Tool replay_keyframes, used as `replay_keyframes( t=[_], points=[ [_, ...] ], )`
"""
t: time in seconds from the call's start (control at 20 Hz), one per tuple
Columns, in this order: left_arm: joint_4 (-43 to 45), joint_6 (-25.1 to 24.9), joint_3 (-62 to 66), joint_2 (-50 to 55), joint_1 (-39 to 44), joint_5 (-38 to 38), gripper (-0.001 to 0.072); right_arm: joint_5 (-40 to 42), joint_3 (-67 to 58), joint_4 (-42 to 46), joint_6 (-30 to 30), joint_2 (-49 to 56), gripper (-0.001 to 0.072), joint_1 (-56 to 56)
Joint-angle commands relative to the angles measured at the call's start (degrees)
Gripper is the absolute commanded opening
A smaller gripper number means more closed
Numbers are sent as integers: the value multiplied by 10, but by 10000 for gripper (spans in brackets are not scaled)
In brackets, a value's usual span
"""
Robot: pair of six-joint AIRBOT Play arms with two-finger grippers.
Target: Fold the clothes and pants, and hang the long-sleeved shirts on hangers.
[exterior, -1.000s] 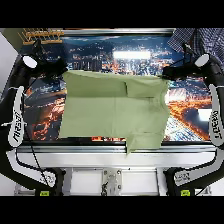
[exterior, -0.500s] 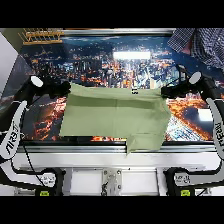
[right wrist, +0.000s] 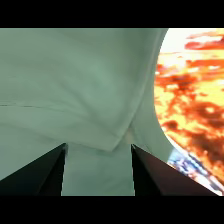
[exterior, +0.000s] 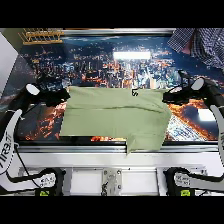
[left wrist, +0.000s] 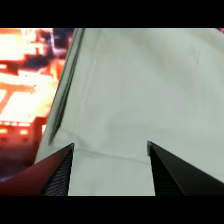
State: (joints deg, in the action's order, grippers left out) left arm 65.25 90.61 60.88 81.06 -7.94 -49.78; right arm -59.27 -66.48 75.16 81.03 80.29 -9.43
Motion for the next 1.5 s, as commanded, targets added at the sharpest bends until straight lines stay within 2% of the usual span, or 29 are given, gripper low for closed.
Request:
replay_keyframes(
  t=[0.0,0.1,0.25,0.35,0.45,0.6,0.85,1.1,1.2,1.25,1.35,1.45],
  points=[
    [116,28,-8,-78,-43,-115,479,-35,5,35,0,-95,428,-35],
    [137,33,-56,-126,-71,-140,479,-42,17,35,0,-148,428,-51],
    [113,59,-181,-198,-102,-135,479,-42,37,28,0,-202,428,-49],
    [106,68,-265,-239,-104,-124,479,-42,41,16,0,-213,428,-46],
    [104,105,-327,-277,-104,-109,479,-42,41,11,0,-212,428,-45],
    [65,112,-380,-315,-104,-71,478,-39,41,7,0,-212,428,-44],
    [0,123,-403,-282,-96,-19,479,-39,41,5,0,-212,428,-44],
    [-85,123,-402,-228,-31,69,478,-40,41,5,0,-212,428,-44],
    [-89,140,-402,-218,-9,96,471,-42,41,6,0,-212,428,-44],
    [-89,144,-402,-214,-4,100,295,-45,41,8,0,-212,428,-46],
    [-88,143,-402,-221,-4,109,11,-67,45,9,-2,-213,429,-57],
    [-76,139,-402,-250,-4,107,7,-118,76,12,-18,-221,438,-83]
  ],
)
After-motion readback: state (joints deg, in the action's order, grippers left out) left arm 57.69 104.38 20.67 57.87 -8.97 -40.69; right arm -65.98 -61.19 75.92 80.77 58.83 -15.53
